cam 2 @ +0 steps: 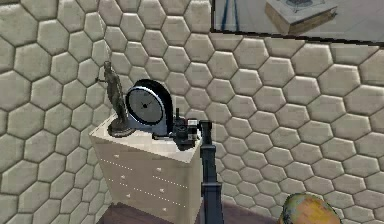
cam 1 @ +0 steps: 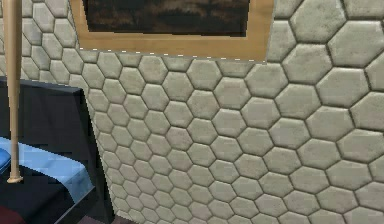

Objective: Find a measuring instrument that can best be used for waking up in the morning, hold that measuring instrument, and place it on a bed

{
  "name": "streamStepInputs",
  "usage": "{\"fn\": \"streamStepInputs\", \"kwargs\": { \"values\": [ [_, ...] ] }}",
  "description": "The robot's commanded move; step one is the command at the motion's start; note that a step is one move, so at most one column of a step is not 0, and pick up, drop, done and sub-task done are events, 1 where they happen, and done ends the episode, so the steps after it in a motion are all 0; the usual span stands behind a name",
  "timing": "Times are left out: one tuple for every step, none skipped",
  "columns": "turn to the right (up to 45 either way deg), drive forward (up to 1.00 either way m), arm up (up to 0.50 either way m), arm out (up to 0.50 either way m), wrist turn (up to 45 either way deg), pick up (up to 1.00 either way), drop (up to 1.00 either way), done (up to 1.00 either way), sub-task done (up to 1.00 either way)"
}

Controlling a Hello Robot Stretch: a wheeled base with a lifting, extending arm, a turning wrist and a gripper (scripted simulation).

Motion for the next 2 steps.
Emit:
{"fn": "streamStepInputs", "kwargs": {
  "values": [
    [0.0,0.00,0.30,0.00,0.0,0.00,0.00,0.00,0.00],
    [0.0,0.00,0.00,0.00,-45.0,0.00,0.00,0.00,0.00]
  ]
}}
